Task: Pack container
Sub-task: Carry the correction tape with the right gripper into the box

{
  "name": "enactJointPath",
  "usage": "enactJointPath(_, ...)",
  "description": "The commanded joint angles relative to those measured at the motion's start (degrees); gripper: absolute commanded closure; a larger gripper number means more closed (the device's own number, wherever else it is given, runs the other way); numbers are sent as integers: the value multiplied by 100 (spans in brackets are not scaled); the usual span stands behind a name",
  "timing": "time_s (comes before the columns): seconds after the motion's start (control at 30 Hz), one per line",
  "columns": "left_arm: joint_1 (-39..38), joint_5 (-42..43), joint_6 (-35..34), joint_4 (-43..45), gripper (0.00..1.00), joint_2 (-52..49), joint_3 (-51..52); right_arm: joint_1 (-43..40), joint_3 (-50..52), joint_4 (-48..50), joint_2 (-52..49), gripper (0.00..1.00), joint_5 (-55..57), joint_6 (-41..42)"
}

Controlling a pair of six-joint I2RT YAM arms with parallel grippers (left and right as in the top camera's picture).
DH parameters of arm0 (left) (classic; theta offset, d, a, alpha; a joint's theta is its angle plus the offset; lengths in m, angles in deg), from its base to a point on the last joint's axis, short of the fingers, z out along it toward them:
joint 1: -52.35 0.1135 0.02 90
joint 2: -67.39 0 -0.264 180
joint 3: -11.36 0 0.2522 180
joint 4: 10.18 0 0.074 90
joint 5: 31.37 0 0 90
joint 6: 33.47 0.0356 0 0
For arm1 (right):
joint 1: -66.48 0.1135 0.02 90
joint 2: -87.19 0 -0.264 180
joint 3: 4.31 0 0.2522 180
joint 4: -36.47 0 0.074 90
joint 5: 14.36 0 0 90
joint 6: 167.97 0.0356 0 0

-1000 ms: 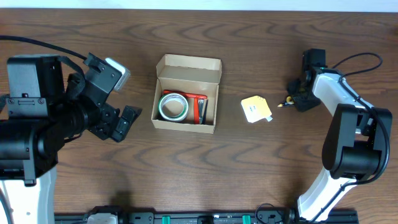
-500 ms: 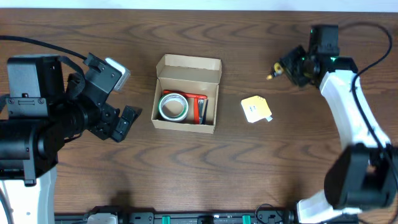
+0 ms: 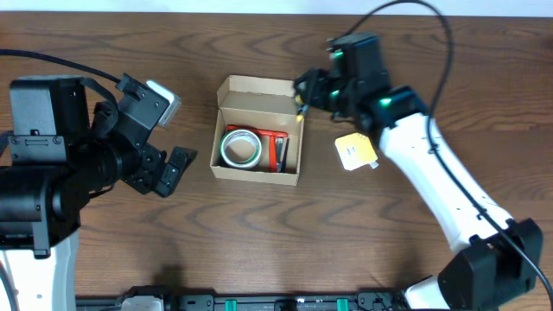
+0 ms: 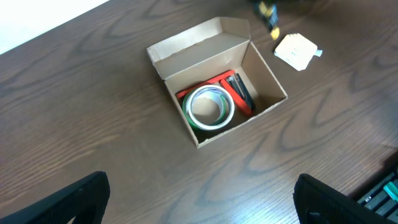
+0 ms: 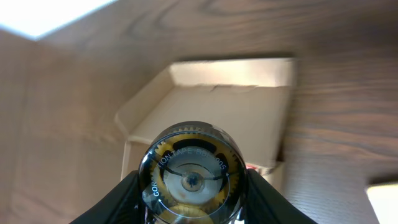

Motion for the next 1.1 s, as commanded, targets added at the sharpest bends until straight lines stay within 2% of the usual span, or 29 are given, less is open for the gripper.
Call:
enactJointPath(0.0, 35, 87, 83, -15, 5, -2, -79, 282, -33, 50, -214, 80, 282, -741)
enactJointPath(0.1, 35, 87, 83, -15, 5, -4, -79, 470, -42, 26, -385, 80, 271, -955)
enactJointPath(0.43, 35, 87, 83, -15, 5, -4, -79, 968, -39, -507, -894, 78, 282, -942)
enactJointPath(0.67, 35, 87, 83, -15, 5, -4, -79, 1038, -39, -800, -1292, 81, 603, -374)
enactJointPath(0.9, 35, 87, 83, -15, 5, -4, -79, 1040, -39, -763, -1370, 80, 702, -343)
enactJointPath(1.0, 37, 87, 83, -15, 5, -2, -79, 1047, -39, -728, -1390, 76, 691, -341)
enactJointPath(1.07, 35, 87, 83, -15, 5, -4, -79, 1073, -39, -745, -1392, 69, 688, -343)
